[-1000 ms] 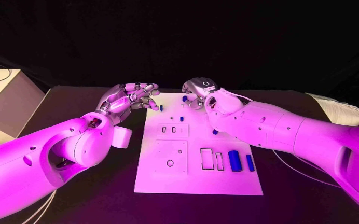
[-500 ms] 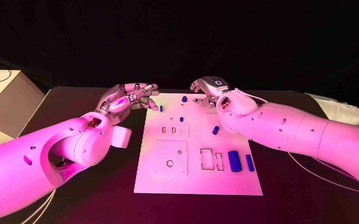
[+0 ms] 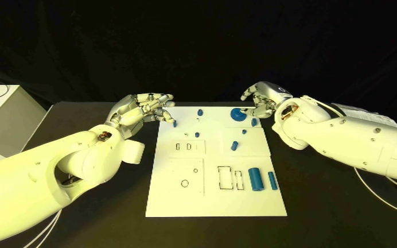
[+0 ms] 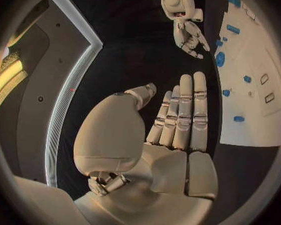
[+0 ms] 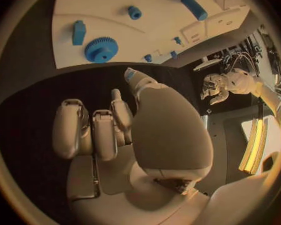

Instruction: Assemble the parts on the task board

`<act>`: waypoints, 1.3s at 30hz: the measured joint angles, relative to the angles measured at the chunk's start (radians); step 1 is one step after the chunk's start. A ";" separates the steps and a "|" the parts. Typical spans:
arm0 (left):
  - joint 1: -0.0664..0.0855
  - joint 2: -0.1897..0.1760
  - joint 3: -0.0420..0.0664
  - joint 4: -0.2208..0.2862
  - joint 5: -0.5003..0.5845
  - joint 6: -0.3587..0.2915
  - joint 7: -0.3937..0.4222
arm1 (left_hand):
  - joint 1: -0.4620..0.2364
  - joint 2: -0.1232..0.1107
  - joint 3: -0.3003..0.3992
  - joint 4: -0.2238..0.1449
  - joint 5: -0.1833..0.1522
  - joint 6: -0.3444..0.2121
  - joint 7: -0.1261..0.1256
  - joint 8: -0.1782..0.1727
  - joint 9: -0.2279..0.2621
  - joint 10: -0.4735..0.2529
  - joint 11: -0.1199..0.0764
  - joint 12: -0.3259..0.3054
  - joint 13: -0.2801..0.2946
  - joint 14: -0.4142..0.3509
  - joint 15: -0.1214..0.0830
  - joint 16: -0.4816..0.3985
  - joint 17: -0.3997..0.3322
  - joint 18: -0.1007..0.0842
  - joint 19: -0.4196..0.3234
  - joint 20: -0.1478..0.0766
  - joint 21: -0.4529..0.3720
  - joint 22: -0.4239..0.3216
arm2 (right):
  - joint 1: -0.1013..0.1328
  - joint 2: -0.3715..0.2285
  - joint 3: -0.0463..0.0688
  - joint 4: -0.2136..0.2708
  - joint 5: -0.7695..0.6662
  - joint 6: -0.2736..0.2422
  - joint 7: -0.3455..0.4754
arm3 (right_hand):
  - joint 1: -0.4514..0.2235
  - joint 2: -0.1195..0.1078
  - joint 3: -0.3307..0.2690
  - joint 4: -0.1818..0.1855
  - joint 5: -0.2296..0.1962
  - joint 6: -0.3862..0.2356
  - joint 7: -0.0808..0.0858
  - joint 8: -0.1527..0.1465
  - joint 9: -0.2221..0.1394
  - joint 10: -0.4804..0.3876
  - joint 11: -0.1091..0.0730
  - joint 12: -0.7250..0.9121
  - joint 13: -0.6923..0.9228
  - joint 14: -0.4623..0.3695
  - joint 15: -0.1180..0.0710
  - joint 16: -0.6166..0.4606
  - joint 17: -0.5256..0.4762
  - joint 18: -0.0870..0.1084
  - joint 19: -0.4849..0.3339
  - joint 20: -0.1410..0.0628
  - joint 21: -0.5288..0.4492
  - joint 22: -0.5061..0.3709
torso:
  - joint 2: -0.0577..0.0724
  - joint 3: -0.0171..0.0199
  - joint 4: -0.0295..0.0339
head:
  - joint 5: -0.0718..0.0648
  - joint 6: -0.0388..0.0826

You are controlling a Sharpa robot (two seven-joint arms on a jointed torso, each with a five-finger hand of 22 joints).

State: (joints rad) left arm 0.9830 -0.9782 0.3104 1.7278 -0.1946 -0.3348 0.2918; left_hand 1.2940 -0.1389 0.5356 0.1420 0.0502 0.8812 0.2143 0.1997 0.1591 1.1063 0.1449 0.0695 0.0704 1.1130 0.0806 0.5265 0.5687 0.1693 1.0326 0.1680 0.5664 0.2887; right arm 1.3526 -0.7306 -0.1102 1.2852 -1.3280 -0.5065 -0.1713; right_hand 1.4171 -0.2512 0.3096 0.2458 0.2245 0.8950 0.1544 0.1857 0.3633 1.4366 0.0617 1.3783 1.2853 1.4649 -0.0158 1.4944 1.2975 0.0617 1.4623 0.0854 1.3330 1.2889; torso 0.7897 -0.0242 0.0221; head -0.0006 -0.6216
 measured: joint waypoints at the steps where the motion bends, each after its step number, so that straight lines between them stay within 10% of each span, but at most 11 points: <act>1: 0.000 0.000 0.000 -0.001 -0.001 0.000 0.000 | 0.000 0.000 0.000 0.000 0.000 0.000 0.000 0.000 0.000 0.000 0.000 0.000 0.000 0.000 0.000 0.000 0.001 0.000 0.000 0.000 0.000 0.000 | 0.000 -0.006 0.000 0.000 0.014 0.012 -0.002 | 0.000 0.000 -0.008 0.003 0.000 -0.005 0.002 0.002 0.001 0.013 0.002 0.042 0.013 0.000 0.000 0.013 0.006 -0.001 0.001 0.001 0.021 0.011 | 0.000 0.0004 -0.0004 | 0.000 0.000; 15: -0.001 0.002 0.000 -0.006 -0.017 0.001 -0.001 | 0.000 0.000 0.000 0.000 0.000 0.000 0.000 0.000 0.001 0.000 0.000 0.000 0.000 0.000 0.000 0.006 0.004 0.000 0.000 0.000 0.009 0.004 | 0.002 0.024 0.000 -0.076 0.126 0.145 -0.043 | -0.003 0.013 -0.064 0.034 0.006 -0.028 0.011 0.015 0.002 0.029 0.012 0.164 0.023 0.000 0.014 0.068 0.011 -0.032 0.004 0.012 0.172 0.019 | 0.002 0.0011 0.0003 | -0.010 -0.003; 39: -0.001 0.007 0.000 -0.009 -0.022 0.004 -0.002 | 0.000 0.000 0.000 0.000 0.000 0.000 0.000 0.000 0.001 0.000 0.000 0.000 0.000 0.000 0.000 0.011 0.006 0.000 0.000 0.000 0.008 0.007 | -0.005 0.146 -0.002 -0.216 0.126 0.157 -0.092 | -0.001 0.022 -0.075 0.037 0.018 -0.032 0.015 0.015 0.002 0.030 0.020 0.180 0.022 0.004 0.018 0.072 0.011 -0.032 0.004 0.019 0.201 0.019 | 0.003 0.0000 0.0024 | -0.007 -0.009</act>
State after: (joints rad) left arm 0.9824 -0.9715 0.3103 1.7189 -0.2168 -0.3305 0.2894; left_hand 1.2939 -0.1389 0.5356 0.1420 0.0502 0.8811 0.2143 0.1997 0.1600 1.1063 0.1449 0.0695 0.0705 1.1131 0.0806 0.5374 0.5752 0.1693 1.0327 0.1680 0.5748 0.2952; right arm 1.3474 -0.5843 -0.1126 1.0696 -1.2017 -0.3498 -0.2634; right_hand 1.4161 -0.2289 0.2346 0.2830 0.2422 0.8631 0.1692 0.2009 0.3650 1.4662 0.0817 1.5583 1.3078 1.4684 0.0018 1.5667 1.3082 0.0294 1.4660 0.1042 1.5341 1.3079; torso 0.7928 -0.0242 0.0244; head -0.0071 -0.6310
